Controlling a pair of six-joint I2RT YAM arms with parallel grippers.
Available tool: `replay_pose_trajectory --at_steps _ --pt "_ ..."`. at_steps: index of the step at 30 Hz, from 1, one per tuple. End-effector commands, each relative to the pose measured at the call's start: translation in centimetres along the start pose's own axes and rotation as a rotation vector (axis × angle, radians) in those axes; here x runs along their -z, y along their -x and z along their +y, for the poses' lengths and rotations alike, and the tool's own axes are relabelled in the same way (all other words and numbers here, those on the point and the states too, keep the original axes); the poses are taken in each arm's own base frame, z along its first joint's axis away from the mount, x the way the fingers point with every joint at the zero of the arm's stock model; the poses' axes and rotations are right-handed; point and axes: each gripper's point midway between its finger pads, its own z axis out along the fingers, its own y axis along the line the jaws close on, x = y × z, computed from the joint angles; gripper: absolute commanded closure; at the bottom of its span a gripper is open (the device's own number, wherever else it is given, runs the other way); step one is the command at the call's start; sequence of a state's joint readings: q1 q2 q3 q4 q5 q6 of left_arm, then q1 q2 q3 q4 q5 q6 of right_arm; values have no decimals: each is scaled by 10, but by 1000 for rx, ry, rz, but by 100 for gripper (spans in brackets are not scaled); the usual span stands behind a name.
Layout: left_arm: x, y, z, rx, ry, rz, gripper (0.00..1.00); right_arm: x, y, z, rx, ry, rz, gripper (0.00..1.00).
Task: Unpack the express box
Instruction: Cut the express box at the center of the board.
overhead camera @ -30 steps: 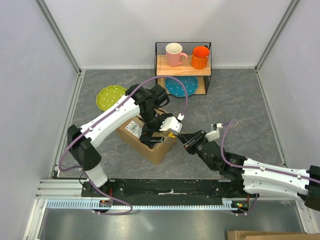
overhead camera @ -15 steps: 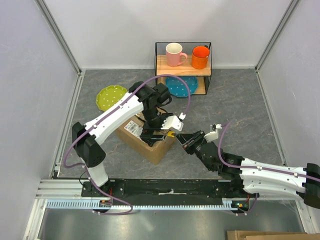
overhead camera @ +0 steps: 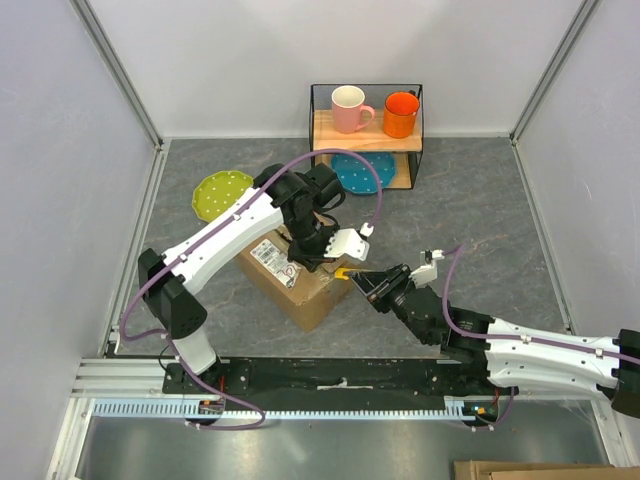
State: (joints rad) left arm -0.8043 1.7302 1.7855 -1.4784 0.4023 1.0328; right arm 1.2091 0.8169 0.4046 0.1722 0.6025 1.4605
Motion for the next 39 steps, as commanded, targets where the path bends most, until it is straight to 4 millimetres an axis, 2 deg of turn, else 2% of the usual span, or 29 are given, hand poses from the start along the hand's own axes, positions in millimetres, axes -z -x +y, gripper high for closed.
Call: replay_pose_trajectory --at_steps 1,4,6,7,11,14,16,18,19,20,22,23,25,28,31,37,39 --pt "13 -1 -17 33 -17 -3 98 14 -33 -38 144 -109 174 100" --pt "16 -1 -19 35 -6 -3 98 17 -27 -29 159 -84 156 100" --pt "25 3 -18 32 25 -19 98 18 -20 -18 150 -57 130 100" --pt "28 5 -18 39 37 -25 98 20 -19 -23 166 -73 129 100" --pt "51 19 -16 35 113 -74 98 22 -15 -13 171 -43 119 100" --pt "60 20 -20 45 142 -80 98 23 -13 7 165 38 115 100" --pt "60 14 -22 73 148 -67 98 26 -12 20 175 87 116 100" --pt "54 0 -18 144 145 -38 95 27 -11 29 183 103 117 100" --pt "52 -6 -16 206 144 -30 81 28 -11 30 186 104 121 100" --pt "48 -17 -9 280 132 -13 75 30 -10 38 181 121 122 100" --pt "45 -25 -5 367 120 -27 68 33 -8 41 197 119 127 100" --pt "47 -33 -4 402 134 -40 67 37 -4 50 193 133 123 100" --pt "48 -41 0 418 182 -46 63 40 0 46 213 105 120 100" --pt "34 -52 -11 429 174 -34 62 44 6 49 194 113 108 100" --pt "28 -49 -25 413 134 -58 62 45 7 50 183 122 101 100" --pt "38 -22 -48 303 117 -119 62 41 7 57 192 124 91 100" --pt "36 -21 -49 314 104 -115 62 40 6 58 208 121 92 100"
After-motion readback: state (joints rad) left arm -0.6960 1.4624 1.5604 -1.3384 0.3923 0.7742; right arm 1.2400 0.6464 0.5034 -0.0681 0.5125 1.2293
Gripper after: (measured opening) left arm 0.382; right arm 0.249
